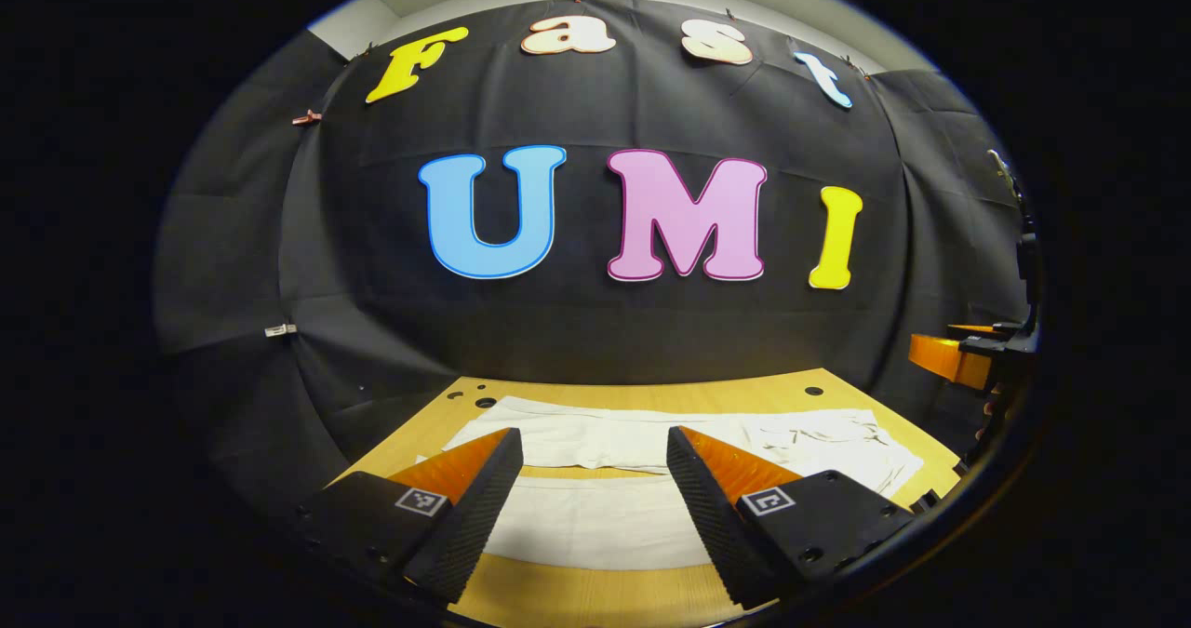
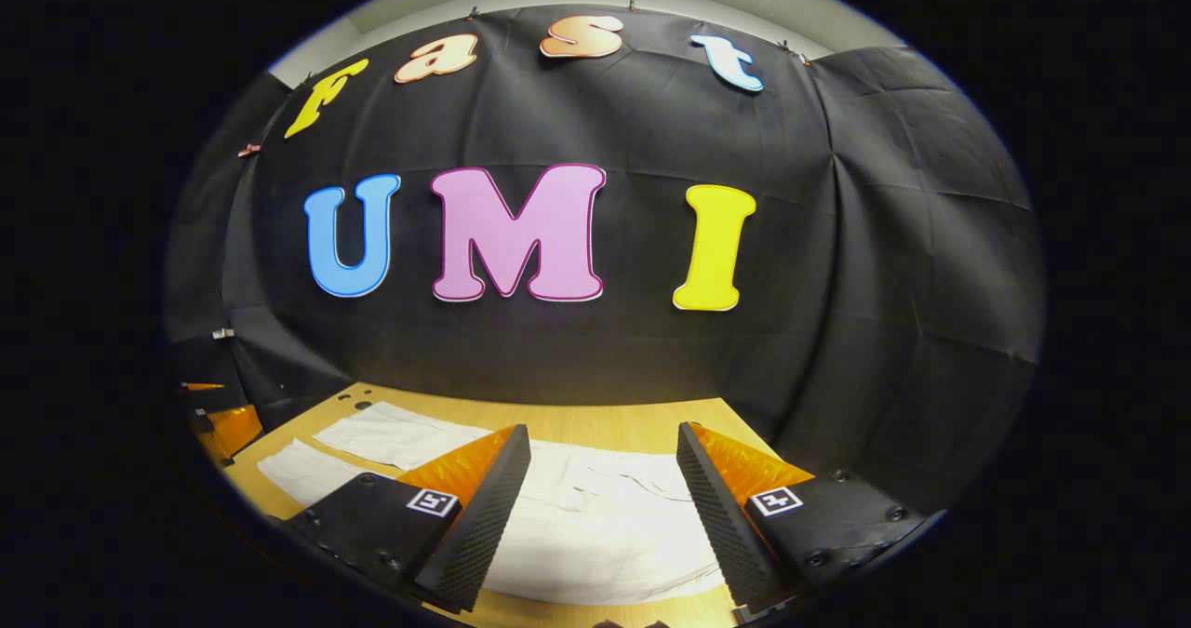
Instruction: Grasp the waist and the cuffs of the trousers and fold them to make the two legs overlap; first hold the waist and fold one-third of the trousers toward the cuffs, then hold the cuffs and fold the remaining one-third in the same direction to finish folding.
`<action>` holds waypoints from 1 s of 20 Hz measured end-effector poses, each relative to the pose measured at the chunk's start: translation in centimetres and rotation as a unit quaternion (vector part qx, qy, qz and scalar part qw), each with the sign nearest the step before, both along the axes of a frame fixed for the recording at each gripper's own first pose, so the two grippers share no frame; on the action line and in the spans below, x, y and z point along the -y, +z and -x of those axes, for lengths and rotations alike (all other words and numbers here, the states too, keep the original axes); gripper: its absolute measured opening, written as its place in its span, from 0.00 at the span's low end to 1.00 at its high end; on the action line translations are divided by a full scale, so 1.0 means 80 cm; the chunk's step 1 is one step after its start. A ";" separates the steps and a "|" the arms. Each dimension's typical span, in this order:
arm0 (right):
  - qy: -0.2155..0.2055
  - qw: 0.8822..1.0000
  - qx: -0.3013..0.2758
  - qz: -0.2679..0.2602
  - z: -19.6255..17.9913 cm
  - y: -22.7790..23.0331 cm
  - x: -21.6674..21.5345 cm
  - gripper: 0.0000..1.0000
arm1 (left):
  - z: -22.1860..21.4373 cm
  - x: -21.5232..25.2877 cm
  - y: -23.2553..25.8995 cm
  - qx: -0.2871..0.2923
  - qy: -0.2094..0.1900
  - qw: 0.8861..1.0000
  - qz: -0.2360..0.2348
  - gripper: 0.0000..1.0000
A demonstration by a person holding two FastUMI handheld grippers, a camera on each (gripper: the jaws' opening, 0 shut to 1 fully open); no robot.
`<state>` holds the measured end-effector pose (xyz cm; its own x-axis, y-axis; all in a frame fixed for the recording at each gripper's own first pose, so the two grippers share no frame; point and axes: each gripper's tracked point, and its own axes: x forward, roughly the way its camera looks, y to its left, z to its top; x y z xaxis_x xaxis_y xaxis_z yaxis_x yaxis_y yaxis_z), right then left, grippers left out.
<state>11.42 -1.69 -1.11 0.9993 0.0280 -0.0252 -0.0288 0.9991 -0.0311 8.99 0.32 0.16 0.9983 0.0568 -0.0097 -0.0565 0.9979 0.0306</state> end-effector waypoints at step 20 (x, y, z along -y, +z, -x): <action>0.082 0.960 -0.044 0.265 -0.075 -0.089 0.153 0.98 | -0.046 -0.012 -0.037 -0.037 0.059 0.998 0.005 0.99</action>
<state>17.44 -13.92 -8.23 0.9757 0.1453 -0.1637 -0.2108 0.8255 -0.5236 12.71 1.27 -2.83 0.9813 0.1724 -0.0852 -0.1706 0.9849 0.0283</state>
